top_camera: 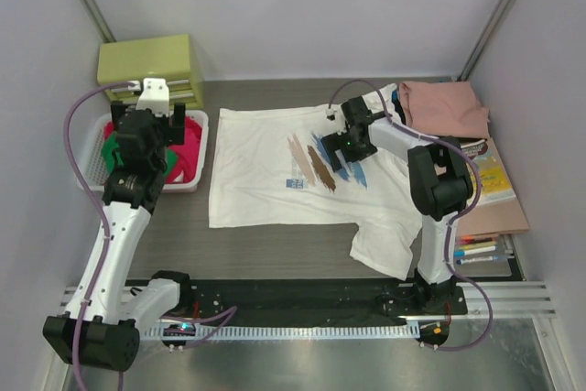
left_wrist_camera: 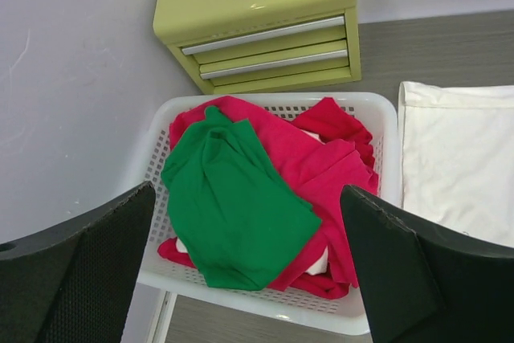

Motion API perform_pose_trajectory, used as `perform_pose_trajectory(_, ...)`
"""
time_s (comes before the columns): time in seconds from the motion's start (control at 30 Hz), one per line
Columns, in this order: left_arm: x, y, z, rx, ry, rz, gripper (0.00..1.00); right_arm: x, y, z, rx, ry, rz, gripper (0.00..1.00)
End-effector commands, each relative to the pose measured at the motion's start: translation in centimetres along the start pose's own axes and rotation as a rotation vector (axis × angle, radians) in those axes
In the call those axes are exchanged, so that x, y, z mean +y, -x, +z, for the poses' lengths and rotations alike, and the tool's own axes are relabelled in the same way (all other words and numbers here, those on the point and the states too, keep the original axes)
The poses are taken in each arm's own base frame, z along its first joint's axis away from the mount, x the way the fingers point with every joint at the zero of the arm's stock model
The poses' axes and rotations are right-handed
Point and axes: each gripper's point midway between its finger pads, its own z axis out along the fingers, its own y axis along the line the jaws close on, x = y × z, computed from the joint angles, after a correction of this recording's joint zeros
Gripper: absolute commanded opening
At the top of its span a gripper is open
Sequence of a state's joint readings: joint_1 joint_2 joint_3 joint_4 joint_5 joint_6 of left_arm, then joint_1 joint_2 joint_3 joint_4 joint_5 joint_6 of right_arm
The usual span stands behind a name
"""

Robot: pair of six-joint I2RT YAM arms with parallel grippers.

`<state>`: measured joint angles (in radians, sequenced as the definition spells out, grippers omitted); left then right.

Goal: Fold and stack the t-shirts

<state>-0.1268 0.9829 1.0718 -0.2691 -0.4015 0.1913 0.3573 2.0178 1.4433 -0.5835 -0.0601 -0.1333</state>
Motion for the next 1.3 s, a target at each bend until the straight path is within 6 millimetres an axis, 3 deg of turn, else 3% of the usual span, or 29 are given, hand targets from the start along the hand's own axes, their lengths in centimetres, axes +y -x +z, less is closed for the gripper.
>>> perform_pose_trajectory(0.0,2.0,1.3,-0.8,-0.047,0.054,-0.02,0.98,0.1,3.5,0.2,-0.074,0.008,0.021,1.0)
perform_pose_trajectory(0.3,1.8,0.3,-0.6,-0.019,0.037,-0.005,0.98,-0.5,4.9,3.0,-0.064,-0.017,0.047,1.0)
perform_pose_trajectory(0.5,1.9,-0.2,-0.4,-0.002,0.044,0.009,0.98,-2.0,5.3,4.8,-0.045,-0.093,0.07,1.0)
perform_pose_trajectory(0.83,1.5,-0.8,0.3,0.015,0.033,0.013,0.98,-2.0,7.1,6.4,-0.047,-0.077,0.085,1.0)
perform_pose_trajectory(1.07,1.0,-1.2,0.6,0.023,0.014,0.01,0.98,-2.3,7.9,8.7,-0.041,-0.087,0.093,1.0)
perform_pose_trajectory(1.27,0.6,-1.4,0.7,0.028,-0.003,0.01,0.99,-2.5,8.9,9.0,-0.056,-0.09,0.093,1.0)
